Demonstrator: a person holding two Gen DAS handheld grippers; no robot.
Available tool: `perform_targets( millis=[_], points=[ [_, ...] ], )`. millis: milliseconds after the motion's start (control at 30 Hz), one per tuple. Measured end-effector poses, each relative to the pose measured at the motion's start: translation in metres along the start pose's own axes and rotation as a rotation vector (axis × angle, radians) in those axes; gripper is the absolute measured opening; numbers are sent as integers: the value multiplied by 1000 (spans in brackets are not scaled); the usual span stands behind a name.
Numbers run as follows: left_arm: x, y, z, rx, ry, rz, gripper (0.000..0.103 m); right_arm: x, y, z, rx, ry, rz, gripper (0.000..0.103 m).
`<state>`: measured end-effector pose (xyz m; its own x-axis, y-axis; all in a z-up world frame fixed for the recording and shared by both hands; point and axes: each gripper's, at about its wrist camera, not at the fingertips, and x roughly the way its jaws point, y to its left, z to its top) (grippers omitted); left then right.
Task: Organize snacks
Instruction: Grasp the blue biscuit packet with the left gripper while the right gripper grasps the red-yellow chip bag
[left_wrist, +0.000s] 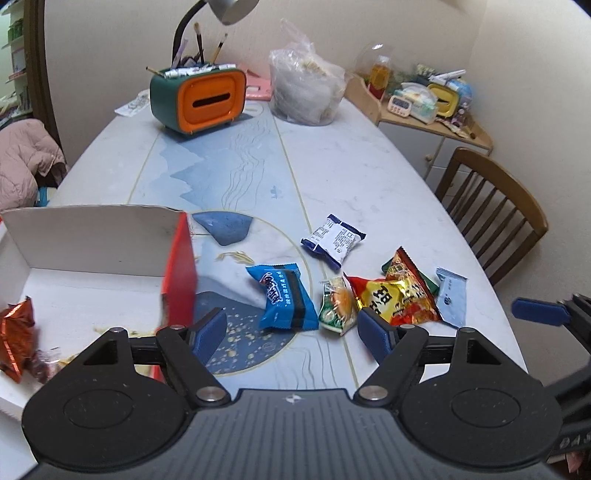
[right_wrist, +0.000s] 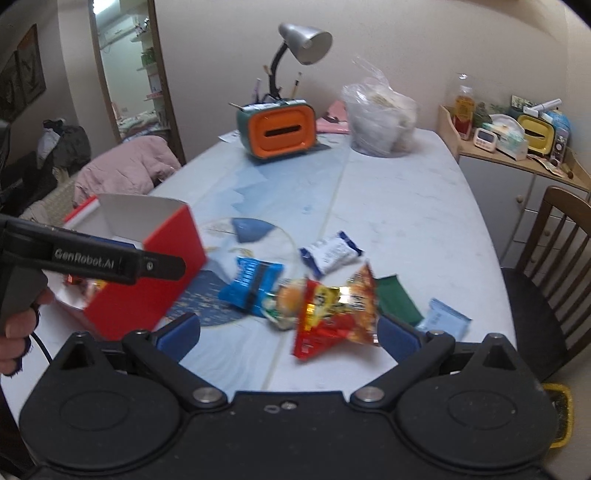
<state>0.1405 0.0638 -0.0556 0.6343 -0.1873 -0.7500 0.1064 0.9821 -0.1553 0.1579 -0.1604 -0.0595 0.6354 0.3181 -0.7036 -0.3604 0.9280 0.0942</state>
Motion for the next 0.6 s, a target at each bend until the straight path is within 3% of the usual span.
perform_targets(
  millis=[333,600],
  points=[
    [67,-14,20,-23,79,102,78,44,-37,2,18,66,-16,102],
    [114,-9,29,-60,156,134,78,85,-46,7,9,117,-9,101]
  ],
)
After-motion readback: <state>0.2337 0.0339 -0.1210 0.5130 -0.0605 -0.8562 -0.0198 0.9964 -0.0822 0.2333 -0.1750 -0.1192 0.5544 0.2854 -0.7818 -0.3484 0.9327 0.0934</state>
